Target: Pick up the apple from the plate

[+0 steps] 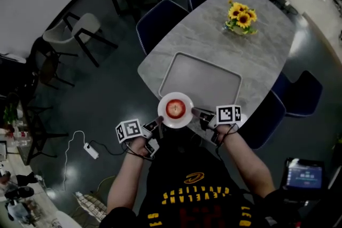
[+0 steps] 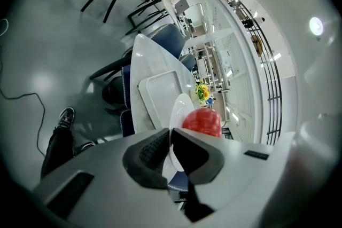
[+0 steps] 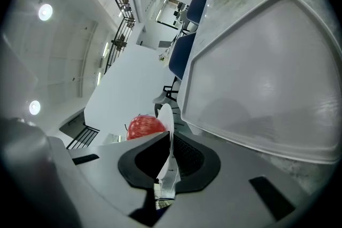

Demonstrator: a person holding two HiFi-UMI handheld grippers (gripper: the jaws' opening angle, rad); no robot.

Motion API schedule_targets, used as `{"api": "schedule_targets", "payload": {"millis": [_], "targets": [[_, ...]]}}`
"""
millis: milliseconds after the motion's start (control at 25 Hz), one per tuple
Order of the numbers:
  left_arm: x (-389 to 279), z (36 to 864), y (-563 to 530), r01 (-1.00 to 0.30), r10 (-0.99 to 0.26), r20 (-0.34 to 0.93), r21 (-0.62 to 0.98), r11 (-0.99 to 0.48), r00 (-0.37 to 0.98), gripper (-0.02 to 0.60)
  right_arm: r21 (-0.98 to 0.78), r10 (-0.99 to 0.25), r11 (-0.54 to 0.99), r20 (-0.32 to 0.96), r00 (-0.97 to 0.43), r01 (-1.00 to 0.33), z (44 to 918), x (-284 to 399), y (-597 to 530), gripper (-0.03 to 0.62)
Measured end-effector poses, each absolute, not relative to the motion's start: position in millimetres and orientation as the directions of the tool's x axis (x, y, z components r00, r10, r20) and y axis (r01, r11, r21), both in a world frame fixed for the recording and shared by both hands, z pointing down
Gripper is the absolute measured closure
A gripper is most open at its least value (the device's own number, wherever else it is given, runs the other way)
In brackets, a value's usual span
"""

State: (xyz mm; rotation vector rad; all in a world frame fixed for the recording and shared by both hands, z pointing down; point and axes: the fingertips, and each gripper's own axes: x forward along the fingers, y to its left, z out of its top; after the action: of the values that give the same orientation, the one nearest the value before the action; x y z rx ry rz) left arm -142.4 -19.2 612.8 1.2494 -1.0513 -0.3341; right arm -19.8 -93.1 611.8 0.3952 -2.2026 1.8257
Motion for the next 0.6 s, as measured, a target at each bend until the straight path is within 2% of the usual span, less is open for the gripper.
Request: {"api": "schedule_targets", "payload": {"millis": [240,440,600], "targets": [[-169.8,612.0,-39.5,-0.324,-0.686,0.432,0.900,0.291,0.586,0.558,-0.919,-0.136,0.152,0.344,-0.929,-0.363,605.2,-42.0,-102.6,0.566],[-205.6,609.6,-73.0,-0.341,-0.634,0.418,0.907,0.247,0.651,0.558,-0.924,-0.227,0.233,0.252,-0.941,-0.304,588.2,-79.0,-130.0,0.566],[-241.7,599.5,-97.3,-0.368,-0.581,0.409,0.909,0.195,0.704,0.560,-0.923,-0.309,0.155,0.292,-0.905,-0.351,590.6,-104.7,-137.4,0.566]]}}
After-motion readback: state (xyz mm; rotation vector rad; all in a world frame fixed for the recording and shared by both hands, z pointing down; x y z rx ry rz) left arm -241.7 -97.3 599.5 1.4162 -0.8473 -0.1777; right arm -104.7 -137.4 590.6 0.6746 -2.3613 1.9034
